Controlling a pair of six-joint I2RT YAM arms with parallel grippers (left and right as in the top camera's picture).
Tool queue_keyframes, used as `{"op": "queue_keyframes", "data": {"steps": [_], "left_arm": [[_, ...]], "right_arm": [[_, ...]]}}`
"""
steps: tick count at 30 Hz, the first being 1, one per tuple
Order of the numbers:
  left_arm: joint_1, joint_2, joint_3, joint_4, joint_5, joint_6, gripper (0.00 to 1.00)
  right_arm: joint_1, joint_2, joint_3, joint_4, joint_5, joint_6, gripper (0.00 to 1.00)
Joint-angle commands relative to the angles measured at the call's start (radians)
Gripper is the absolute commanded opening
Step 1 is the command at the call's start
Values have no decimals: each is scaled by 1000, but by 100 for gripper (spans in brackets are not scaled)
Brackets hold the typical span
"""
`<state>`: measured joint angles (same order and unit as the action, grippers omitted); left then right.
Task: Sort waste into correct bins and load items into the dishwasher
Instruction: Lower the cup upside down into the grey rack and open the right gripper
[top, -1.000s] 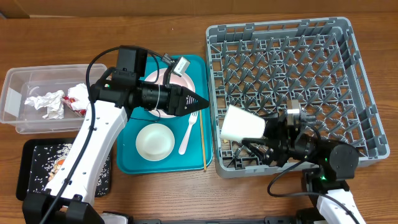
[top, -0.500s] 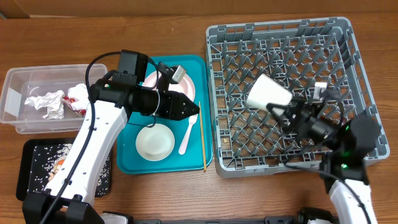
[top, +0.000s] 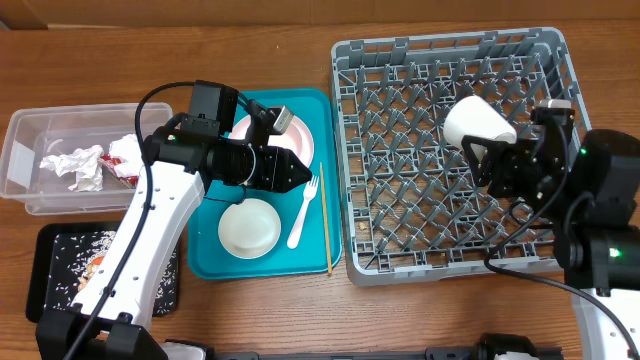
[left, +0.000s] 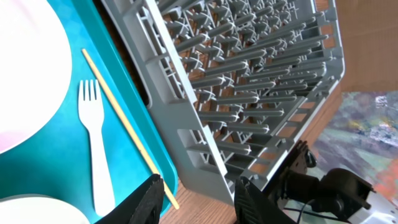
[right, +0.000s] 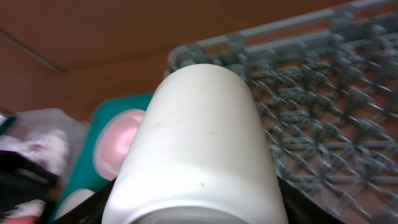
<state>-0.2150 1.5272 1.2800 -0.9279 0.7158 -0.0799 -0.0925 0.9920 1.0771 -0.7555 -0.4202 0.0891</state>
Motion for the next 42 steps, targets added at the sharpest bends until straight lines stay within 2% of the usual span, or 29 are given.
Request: {"op": "queue_keyframes", "data": {"steps": [1, 8, 13, 20, 32, 42], "left_arm": [[5, 2, -1, 1, -25, -14, 40], [5, 2, -1, 0, -26, -14, 41], [5, 2, -1, -2, -25, -14, 41], [5, 2, -1, -5, -36, -14, 41], [5, 2, -1, -16, -55, -13, 41], [5, 2, -1, -18, -70, -13, 41]], "right_arm": [[60, 63, 74, -80, 310, -64, 35], [153, 261, 235, -265, 446, -64, 33], [172, 432, 336, -370, 479, -63, 26], [172, 566, 339, -372, 479, -63, 25], [172, 608, 336, -343, 479, -64, 25], [172, 721, 336, -341, 479, -64, 25]]}}
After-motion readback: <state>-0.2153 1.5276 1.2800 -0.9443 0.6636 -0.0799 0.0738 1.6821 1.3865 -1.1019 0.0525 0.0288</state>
